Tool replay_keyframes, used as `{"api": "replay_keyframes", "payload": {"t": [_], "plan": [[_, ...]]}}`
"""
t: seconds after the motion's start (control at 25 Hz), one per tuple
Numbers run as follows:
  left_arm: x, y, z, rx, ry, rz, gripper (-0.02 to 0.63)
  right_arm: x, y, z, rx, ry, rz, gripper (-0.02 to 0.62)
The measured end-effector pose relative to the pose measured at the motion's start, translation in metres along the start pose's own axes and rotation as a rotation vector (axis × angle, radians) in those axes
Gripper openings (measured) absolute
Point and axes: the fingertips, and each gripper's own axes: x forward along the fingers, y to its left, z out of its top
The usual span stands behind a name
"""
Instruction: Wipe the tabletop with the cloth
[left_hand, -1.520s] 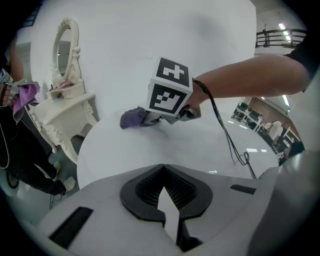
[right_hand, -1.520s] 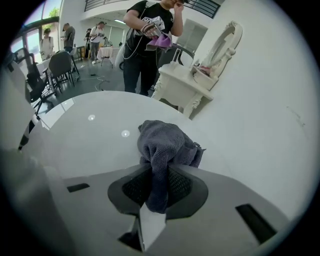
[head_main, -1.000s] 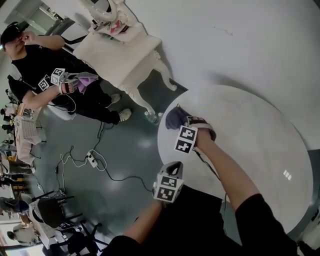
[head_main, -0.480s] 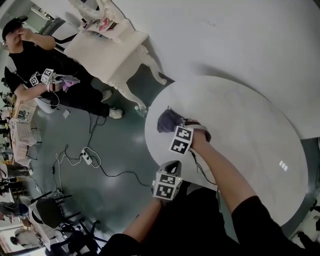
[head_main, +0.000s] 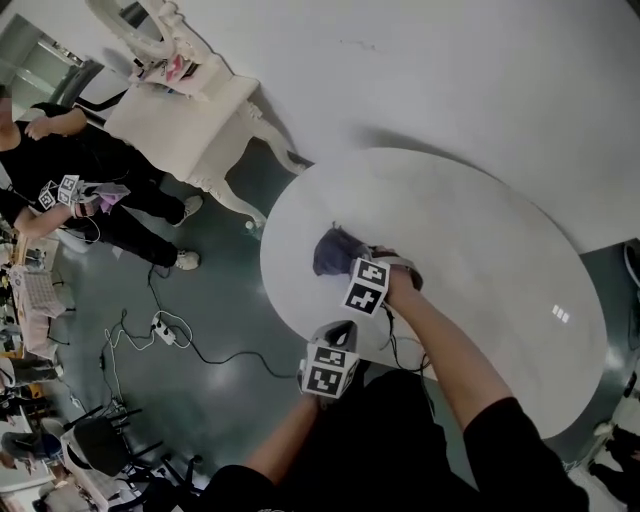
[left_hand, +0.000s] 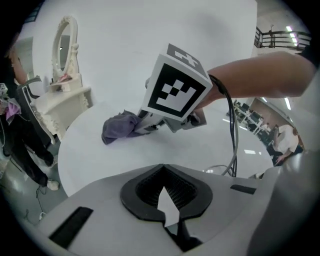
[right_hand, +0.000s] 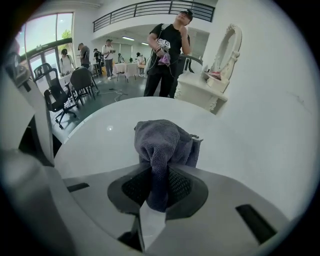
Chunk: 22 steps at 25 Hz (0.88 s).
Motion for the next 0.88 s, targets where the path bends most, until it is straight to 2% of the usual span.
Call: {"api": "replay_keyframes", "payload": {"t": [0.44,0.88], "plan": [[0.021,-0.062,0.015,0.136,0.022,-0.071,0.006,-0.048,0.009,-0.086,0.124,-0.004,-0.051,0.055],[0.037,-0.143,0.021,0.311,0.053,-0.192,0.006,-0.104,0.023,-0.175,0.267,0.037,-0.142,0.055]]}}
